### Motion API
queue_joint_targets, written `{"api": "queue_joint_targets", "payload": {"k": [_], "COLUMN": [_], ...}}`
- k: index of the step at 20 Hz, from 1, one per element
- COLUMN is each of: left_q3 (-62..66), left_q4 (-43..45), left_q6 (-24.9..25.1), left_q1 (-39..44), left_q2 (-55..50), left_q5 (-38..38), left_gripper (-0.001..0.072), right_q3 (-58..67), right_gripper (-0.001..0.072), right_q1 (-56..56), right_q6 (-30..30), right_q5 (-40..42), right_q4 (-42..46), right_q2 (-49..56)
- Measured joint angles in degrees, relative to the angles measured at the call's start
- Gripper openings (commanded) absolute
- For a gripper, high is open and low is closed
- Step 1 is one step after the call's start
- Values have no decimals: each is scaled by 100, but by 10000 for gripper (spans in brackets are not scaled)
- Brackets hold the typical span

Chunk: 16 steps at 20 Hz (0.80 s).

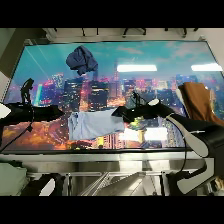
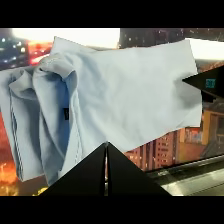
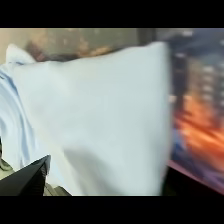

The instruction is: Fold the shirts.

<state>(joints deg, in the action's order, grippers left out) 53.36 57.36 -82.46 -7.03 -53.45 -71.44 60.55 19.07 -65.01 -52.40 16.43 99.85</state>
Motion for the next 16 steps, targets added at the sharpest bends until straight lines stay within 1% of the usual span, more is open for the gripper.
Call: {"api": "queue_joint_targets", "payload": {"k": [1,2,5,8,10,12,16], "left_q3": [0,0,0,35,162,369,824], "left_q4": [0,0,0,4,15,17,11], "left_q6": [-28,-44,-87,-35,57,157,240], "left_q1": [-59,-107,-177,-203,-210,-212,-166], "left_q2": [-13,-44,-151,-199,-214,-221,-223], "left_q5": [-48,-105,-247,-326,-372,-411,-382], "left_gripper": [12,13,13,13,13,13,13], "right_q3": [129,243,481,564,546,496,363], "right_gripper": [248,24,23,23,23,23,24], "right_q1": [136,245,356,109,-146,-393,-686], "right_q6": [37,55,149,127,-94,-354,-1108], "right_q5": [57,105,98,-258,-573,-820,-1058], "right_q4": [-57,-55,-229,-24,461,916,2059], "right_q2": [92,179,251,15,-369,-975,-2396]}}
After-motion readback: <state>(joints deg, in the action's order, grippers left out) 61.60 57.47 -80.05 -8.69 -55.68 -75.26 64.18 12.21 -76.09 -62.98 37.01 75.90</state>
